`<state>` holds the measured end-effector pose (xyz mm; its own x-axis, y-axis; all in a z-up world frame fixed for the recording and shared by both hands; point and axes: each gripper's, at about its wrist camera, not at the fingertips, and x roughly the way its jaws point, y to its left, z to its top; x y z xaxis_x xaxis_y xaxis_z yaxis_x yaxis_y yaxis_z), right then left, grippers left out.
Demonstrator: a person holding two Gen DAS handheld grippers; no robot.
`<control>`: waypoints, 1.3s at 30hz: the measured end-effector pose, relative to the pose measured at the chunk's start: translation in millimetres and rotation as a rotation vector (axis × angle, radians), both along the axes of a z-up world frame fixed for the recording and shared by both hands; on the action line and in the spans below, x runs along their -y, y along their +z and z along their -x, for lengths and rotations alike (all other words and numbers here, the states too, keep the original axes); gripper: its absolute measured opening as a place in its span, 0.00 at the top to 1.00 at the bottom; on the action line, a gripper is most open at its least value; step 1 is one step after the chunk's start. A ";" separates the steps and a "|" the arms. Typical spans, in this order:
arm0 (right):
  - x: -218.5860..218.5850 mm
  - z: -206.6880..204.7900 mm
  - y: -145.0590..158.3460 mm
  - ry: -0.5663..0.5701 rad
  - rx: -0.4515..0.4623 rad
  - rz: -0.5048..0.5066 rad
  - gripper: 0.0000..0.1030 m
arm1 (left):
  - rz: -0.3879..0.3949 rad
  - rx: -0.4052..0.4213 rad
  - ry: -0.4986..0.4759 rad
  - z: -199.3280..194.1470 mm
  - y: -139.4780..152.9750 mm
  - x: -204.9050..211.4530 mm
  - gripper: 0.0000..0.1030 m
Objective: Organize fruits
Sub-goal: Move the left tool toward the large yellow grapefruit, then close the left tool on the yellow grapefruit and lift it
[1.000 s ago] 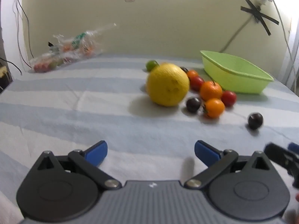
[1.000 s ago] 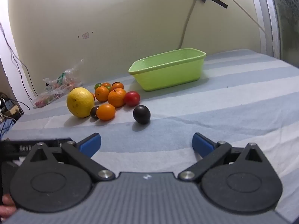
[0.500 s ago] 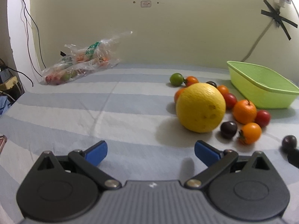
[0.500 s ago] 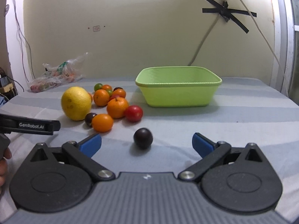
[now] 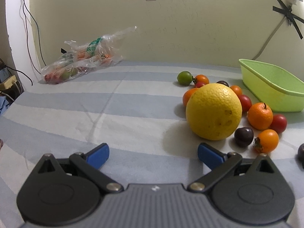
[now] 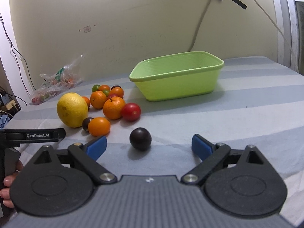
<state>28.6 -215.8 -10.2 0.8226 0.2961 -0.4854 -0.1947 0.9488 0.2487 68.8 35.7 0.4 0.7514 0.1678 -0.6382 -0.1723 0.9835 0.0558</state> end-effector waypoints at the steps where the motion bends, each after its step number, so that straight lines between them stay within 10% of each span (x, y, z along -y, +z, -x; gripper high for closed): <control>1: 1.0 -0.3 0.0 0.000 0.000 -0.002 0.05 | 0.001 -0.002 -0.001 -0.6 0.0 0.2 0.00; 20: 2.6 5.0 2.7 -0.006 0.046 -0.004 0.16 | 0.046 -0.005 -0.012 -0.4 -1.6 -7.9 0.00; 27: -15.8 6.6 17.3 0.150 0.140 0.102 0.32 | 0.083 0.152 -0.114 16.2 11.1 -20.0 0.00; 34: -66.1 -19.7 33.3 0.424 0.180 0.252 0.36 | 0.376 0.209 -0.299 7.1 36.3 -47.5 0.00; 39: -103.7 -61.8 38.1 0.524 0.141 0.261 0.35 | 0.415 0.161 -0.341 -15.1 36.2 -38.8 0.14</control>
